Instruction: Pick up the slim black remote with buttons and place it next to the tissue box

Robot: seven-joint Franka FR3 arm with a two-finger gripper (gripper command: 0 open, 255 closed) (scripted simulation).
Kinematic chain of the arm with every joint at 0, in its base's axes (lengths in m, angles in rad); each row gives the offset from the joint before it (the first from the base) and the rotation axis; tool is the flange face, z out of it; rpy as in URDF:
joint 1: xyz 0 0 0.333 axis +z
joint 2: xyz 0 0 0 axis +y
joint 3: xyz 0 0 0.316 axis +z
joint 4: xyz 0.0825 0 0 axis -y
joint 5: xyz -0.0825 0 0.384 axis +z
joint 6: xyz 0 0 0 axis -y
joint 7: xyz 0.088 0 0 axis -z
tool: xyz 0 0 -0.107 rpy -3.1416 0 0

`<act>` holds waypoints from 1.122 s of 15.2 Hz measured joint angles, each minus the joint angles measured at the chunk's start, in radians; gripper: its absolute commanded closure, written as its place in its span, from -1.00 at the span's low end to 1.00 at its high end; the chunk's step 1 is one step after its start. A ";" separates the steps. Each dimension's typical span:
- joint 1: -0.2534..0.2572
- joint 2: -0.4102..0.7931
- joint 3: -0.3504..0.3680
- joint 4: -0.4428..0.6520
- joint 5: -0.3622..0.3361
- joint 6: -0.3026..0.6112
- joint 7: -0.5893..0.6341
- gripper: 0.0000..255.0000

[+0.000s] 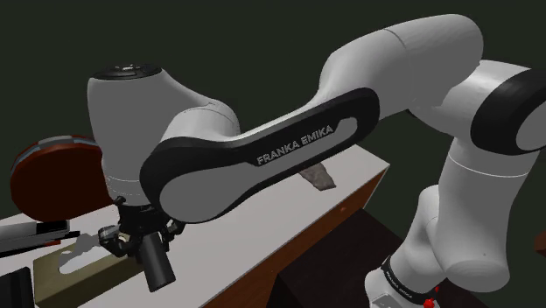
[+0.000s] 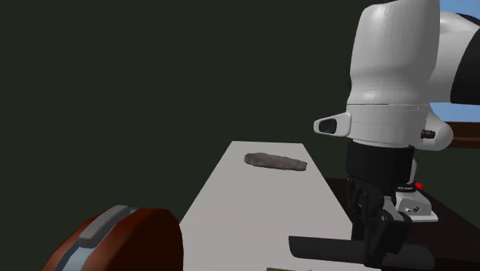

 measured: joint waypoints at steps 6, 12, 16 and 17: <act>0.005 0.030 -0.006 -0.043 -0.016 0.071 0.009 1.00; 0.012 0.068 -0.014 -0.072 -0.036 0.138 0.019 1.00; 0.016 0.091 -0.021 -0.089 -0.050 0.182 0.027 1.00; 0.017 0.099 -0.023 -0.092 -0.054 0.194 0.029 1.00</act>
